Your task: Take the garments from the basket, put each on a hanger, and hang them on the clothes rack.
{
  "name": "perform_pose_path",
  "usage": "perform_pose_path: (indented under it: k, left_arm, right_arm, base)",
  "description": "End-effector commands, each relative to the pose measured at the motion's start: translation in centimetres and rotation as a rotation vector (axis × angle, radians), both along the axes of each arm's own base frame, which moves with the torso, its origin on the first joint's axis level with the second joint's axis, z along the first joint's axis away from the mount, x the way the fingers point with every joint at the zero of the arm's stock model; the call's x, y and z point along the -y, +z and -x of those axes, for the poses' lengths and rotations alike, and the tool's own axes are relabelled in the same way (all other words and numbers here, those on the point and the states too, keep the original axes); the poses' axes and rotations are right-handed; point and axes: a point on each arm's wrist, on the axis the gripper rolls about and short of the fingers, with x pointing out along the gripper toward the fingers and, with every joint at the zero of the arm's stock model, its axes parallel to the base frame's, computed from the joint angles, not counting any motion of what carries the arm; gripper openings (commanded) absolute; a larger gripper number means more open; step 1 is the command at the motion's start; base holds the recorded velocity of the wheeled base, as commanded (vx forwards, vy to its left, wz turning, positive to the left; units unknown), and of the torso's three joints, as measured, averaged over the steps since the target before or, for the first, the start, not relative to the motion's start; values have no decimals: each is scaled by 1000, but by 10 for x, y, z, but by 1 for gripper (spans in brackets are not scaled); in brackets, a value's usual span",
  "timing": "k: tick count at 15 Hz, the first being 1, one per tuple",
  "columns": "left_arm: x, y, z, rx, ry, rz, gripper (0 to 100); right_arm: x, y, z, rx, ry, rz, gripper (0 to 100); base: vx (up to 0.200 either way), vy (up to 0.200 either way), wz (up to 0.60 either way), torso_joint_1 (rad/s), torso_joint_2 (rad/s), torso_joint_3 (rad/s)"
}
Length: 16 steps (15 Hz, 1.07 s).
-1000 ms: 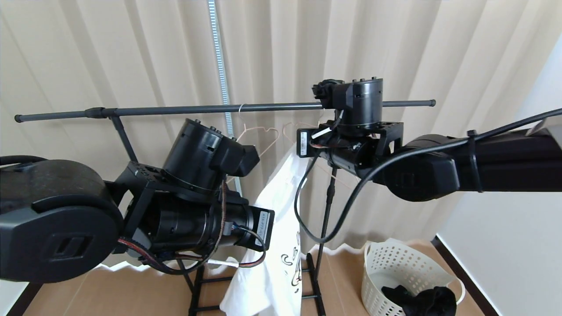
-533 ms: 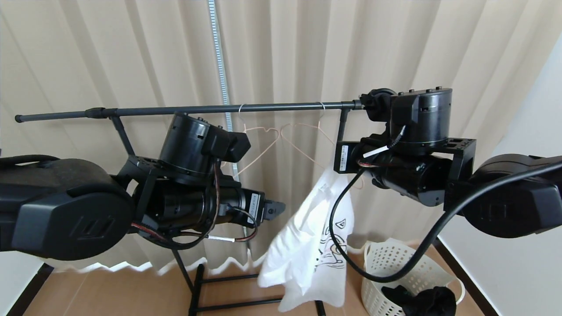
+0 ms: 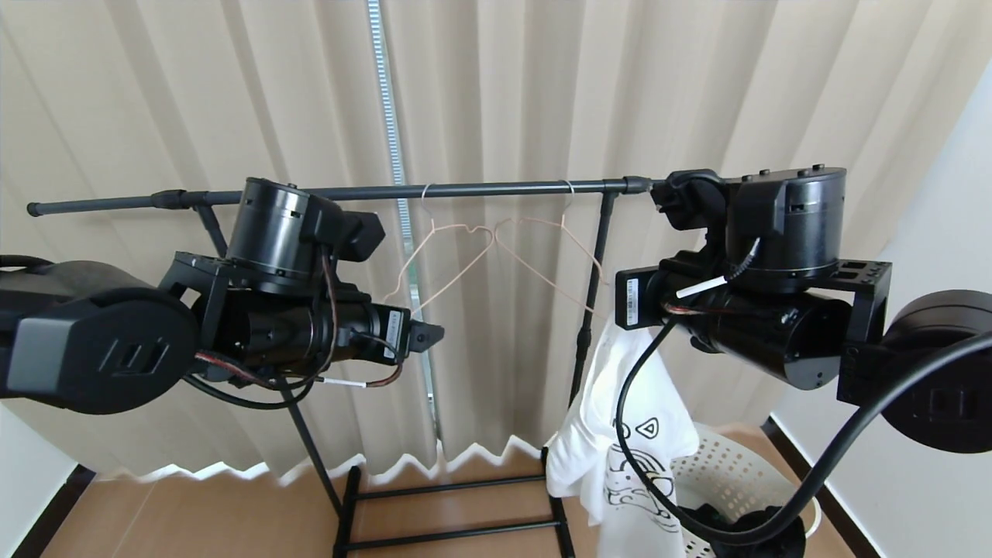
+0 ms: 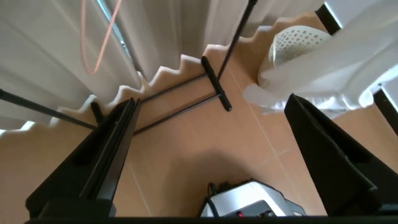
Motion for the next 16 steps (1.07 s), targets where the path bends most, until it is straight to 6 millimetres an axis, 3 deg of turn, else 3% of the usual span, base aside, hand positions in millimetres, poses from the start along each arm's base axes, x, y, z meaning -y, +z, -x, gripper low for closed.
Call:
perform_pose_path:
  k: [1,2,4,6,7,9,13,16]
  left_arm:
    - [-11,-5,-15,15,30,-16,100]
    - [-13,-11,-24,24,32,-30,100]
    - [-15,-31,-66,109,15,-90,100]
    - [-11,-40,-102,152,-24,-112,100]
    - [-10,-41,-110,162,-24,-112,100]
    - [-11,-49,-153,219,-22,-137,100]
    - [-14,-67,-188,243,6,-136,100]
    - [-26,-74,-196,233,30,-141,100]
  right_arm:
    - [2,-1,3,-1,3,11,0]
    - [2,-3,2,-3,5,18,0]
    - [1,-6,1,-8,7,28,0]
    - [0,-7,1,-12,7,31,0]
    - [1,-7,1,-12,7,31,0]
    - [1,-9,2,-18,7,36,0]
    - [1,-11,2,-23,6,38,0]
    - [2,-11,2,-23,6,38,0]
  base:
    - [0,0,0,0,0,0]
    - [0,0,0,0,0,0]
    - [0,0,0,0,0,0]
    - [0,0,0,0,0,0]
    - [0,0,0,0,0,0]
    - [0,0,0,0,0,0]
    - [0,0,0,0,0,0]
    - [0,0,0,0,0,0]
